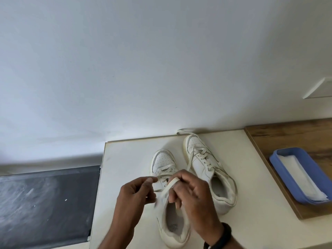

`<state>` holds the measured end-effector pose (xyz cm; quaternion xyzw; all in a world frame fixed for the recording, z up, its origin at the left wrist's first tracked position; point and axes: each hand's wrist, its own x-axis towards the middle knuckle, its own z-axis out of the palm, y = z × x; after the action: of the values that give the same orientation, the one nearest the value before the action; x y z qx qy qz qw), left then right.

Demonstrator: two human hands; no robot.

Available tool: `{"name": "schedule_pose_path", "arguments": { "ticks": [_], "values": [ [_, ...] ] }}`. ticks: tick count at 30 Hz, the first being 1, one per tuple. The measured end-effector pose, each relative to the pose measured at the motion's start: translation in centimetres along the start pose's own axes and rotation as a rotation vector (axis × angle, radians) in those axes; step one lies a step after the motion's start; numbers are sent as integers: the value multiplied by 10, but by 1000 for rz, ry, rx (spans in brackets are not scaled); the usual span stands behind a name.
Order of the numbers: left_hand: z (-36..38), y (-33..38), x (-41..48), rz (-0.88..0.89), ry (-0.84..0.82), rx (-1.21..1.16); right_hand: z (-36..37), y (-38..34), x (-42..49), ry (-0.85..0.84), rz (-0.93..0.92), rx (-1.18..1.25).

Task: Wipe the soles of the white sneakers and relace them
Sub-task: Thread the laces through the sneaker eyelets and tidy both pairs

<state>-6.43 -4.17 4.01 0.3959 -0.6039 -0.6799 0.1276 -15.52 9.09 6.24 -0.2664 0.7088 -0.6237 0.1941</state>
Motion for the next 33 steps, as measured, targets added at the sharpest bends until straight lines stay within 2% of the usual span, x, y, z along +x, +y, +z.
{"name": "schedule_pose_path", "arguments": {
  "ticks": [2, 4, 7, 14, 17, 19, 20, 21, 23, 25, 27, 29, 33],
  "values": [
    [-3, -2, 0, 49, -102, 188, -10, -14, 1, -39, 9, 197],
    [-4, -2, -2, 181, -198, 361, -21, -29, 1, -52, -35, 293],
    [-4, -3, -4, 316, -261, 461, -37, -50, 1, -67, -128, 355],
    [-2, -17, 2, 522, -150, 615, -65, -97, 1, -48, -298, 537],
    [0, -20, 2, 574, -123, 644, -83, -101, 3, 148, -419, 567],
    [2, -21, 1, 570, -120, 623, -100, -86, 13, 388, -383, 412],
    [3, -22, 1, 567, -114, 612, -108, -73, 20, 498, -313, 235],
    [5, -23, 0, 565, -108, 607, -116, -58, 26, 565, -213, 7],
    [9, -25, -1, 573, -110, 597, -124, -27, 31, 576, -2, -473],
    [11, -27, 0, 580, -112, 591, -117, -6, 28, 536, -25, -726],
    [11, -29, 3, 580, -114, 593, -92, -4, 21, 454, -221, -747],
    [8, -32, 5, 584, -116, 604, -63, -3, 15, 277, -366, -733],
    [7, -38, 9, 599, -110, 603, -19, 17, 1, -45, -435, -800]
  ]
}}
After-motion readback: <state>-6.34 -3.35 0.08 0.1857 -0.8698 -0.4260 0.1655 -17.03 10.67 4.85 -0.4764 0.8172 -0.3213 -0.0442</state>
